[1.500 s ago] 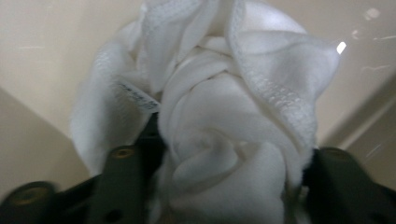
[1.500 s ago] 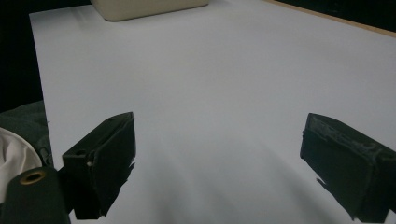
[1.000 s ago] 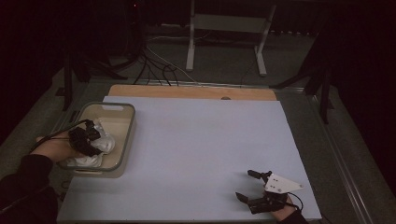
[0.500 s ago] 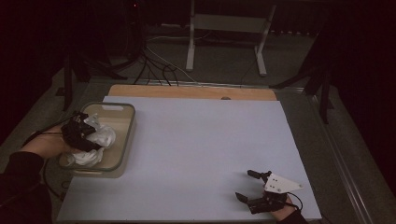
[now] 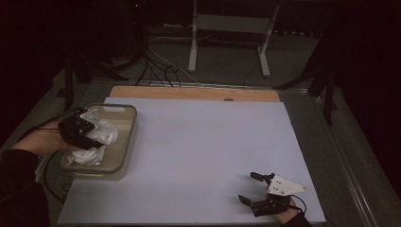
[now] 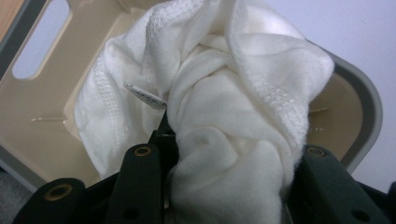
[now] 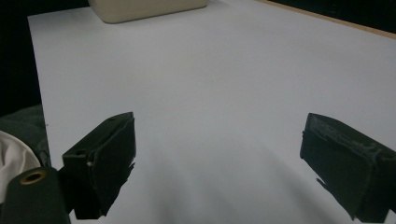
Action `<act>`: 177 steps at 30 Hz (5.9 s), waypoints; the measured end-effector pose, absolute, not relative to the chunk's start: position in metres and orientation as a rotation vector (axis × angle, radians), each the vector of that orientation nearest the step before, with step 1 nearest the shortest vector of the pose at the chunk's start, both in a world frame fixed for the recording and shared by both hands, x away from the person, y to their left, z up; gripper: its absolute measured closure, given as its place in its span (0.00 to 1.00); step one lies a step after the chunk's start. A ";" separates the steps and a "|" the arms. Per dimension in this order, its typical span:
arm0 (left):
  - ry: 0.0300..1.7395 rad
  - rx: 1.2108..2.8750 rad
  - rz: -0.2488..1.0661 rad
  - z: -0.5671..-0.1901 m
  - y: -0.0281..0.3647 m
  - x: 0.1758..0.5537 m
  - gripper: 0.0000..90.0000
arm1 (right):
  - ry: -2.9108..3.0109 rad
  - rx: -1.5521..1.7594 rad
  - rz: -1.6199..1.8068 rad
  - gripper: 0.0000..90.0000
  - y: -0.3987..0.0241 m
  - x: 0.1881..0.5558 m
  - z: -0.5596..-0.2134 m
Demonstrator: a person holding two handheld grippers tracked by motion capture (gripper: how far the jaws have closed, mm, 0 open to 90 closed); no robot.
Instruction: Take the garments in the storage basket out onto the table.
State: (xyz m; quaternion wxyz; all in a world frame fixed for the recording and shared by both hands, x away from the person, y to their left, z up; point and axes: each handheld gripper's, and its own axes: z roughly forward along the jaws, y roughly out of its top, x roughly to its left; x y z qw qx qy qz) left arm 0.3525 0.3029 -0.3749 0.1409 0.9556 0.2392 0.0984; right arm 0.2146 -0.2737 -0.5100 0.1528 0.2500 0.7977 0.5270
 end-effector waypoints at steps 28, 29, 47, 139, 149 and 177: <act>0.434 2.720 0.231 -0.331 0.246 0.344 0.67 | 2.288 0.710 1.509 0.12 -0.273 0.214 -0.510; 0.427 2.722 0.227 -0.330 0.243 0.344 0.67 | 2.288 0.707 1.509 0.12 -0.273 0.214 -0.510; 0.316 2.686 0.190 -0.313 0.203 0.348 0.67 | 2.291 0.703 1.507 0.12 -0.273 0.214 -0.510; 0.584 2.442 0.147 -0.354 0.000 0.404 0.65 | 2.243 0.741 1.501 0.12 -0.275 0.216 -0.509; 0.629 2.456 0.132 -0.368 -0.012 0.409 0.62 | 2.242 0.733 1.498 0.12 -0.275 0.216 -0.509; 0.603 2.372 0.086 -0.354 -0.007 0.404 0.00 | 2.252 0.735 1.489 0.12 -0.274 0.216 -0.510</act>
